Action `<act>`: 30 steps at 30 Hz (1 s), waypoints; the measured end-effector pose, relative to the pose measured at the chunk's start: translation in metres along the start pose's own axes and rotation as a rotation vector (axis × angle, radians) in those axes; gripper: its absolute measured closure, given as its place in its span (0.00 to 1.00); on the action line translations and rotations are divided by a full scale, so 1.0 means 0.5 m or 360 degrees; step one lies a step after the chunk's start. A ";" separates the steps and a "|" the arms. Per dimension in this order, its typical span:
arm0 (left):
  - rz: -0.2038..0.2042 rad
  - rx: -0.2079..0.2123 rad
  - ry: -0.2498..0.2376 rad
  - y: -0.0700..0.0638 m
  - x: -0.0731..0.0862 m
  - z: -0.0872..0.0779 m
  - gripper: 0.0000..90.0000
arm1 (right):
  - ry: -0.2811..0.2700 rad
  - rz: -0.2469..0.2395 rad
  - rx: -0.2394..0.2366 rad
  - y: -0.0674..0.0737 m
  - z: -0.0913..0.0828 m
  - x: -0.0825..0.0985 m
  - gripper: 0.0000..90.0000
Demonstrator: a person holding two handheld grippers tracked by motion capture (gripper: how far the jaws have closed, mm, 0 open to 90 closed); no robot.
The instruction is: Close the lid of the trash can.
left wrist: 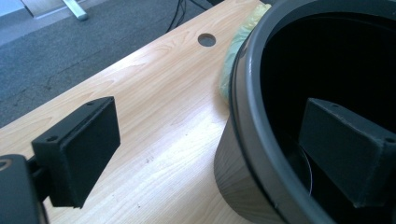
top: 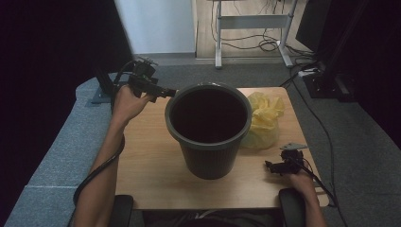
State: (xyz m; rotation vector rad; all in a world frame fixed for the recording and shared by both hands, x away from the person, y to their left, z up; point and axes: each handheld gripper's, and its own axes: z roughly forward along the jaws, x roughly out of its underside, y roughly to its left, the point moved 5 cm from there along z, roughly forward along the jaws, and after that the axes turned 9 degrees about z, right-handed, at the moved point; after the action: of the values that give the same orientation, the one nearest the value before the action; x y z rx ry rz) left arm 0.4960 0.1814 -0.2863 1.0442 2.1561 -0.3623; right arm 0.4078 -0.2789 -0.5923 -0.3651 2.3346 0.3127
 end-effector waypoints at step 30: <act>-0.0030 -0.0030 0.0088 0.006 0.048 0.028 0.00 | 0.0000 -0.0001 0.0001 0.000 0.000 0.000 0.00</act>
State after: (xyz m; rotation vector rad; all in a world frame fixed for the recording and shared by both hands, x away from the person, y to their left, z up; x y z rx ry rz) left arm 0.4950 0.1898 -0.3130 1.0352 2.2154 -0.3251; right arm 0.4078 -0.2790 -0.5923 -0.3653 2.3348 0.3119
